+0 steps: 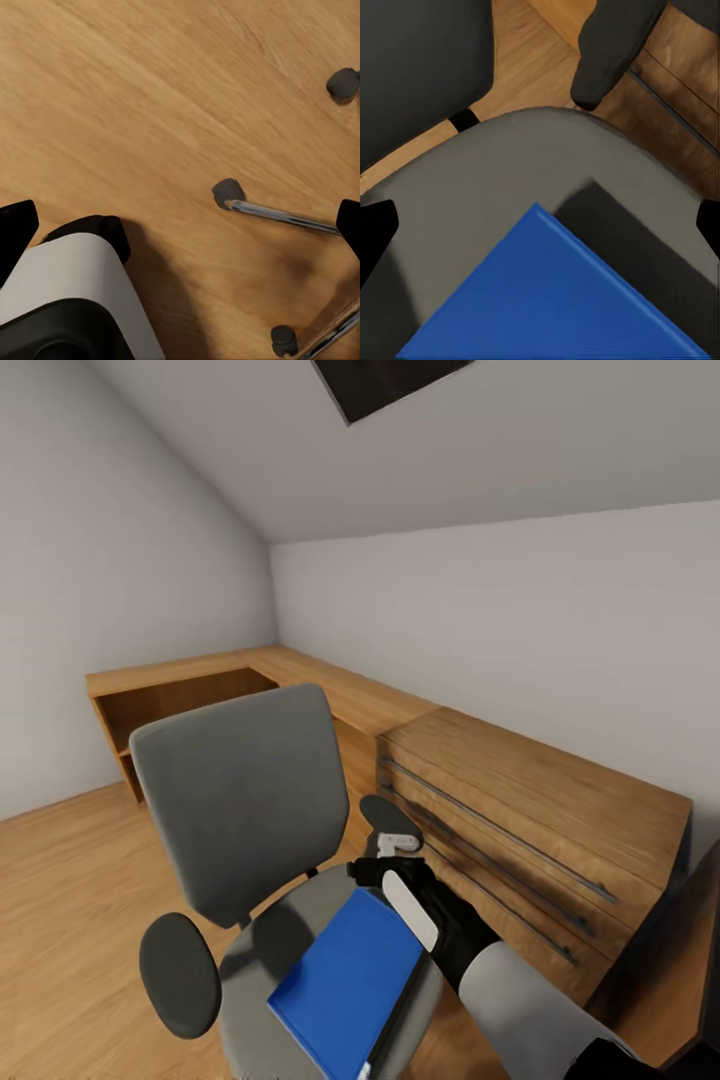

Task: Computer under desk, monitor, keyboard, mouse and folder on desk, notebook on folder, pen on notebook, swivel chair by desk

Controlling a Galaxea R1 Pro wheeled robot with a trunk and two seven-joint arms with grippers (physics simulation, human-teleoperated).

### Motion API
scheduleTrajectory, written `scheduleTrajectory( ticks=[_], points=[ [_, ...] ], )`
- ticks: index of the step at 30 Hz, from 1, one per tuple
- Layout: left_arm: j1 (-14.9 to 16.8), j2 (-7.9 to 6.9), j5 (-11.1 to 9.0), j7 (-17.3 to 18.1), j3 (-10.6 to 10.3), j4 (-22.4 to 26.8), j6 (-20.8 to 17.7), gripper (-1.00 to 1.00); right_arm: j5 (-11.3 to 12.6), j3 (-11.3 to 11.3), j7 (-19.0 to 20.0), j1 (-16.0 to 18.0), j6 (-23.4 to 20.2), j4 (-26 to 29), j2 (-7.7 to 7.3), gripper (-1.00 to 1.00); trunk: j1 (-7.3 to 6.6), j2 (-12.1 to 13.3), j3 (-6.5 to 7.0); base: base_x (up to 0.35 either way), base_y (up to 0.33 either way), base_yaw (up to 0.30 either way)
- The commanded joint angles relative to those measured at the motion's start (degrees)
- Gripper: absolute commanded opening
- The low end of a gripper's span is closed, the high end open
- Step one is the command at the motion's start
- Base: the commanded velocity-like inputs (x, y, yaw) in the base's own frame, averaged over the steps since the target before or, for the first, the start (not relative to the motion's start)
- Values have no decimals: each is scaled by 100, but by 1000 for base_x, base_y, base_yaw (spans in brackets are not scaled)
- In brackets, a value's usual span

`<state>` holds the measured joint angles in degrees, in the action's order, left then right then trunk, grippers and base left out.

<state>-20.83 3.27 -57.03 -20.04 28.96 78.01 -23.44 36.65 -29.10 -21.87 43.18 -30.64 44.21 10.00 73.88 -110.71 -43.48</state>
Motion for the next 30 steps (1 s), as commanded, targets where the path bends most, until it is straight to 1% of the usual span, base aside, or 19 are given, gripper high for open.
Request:
scheduleTrajectory(
  ticks=[1,9,15,24,30],
  points=[
    [0,10,-64,-42,9,13,-20,100,53,-8,-54,27,-7,-35,0,100,22,-44,-23,0,0,12],
    [0,25,-59,-68,27,9,-20,100,61,18,-48,197,20,-313,0,100,198,-365,-167,0,0,4],
    [0,25,-49,-76,30,5,-20,100,62,18,-49,206,95,-330,0,100,330,-606,-274,0,0,0],
    [0,18,-36,-42,29,-12,-9,100,66,18,-50,210,125,-334,0,100,330,-606,-274,0,0,10],
    [0,18,-29,-29,17,-31,-4,100,82,18,-53,216,128,-334,0,100,330,-606,-274,0,0,179]
  ],
)
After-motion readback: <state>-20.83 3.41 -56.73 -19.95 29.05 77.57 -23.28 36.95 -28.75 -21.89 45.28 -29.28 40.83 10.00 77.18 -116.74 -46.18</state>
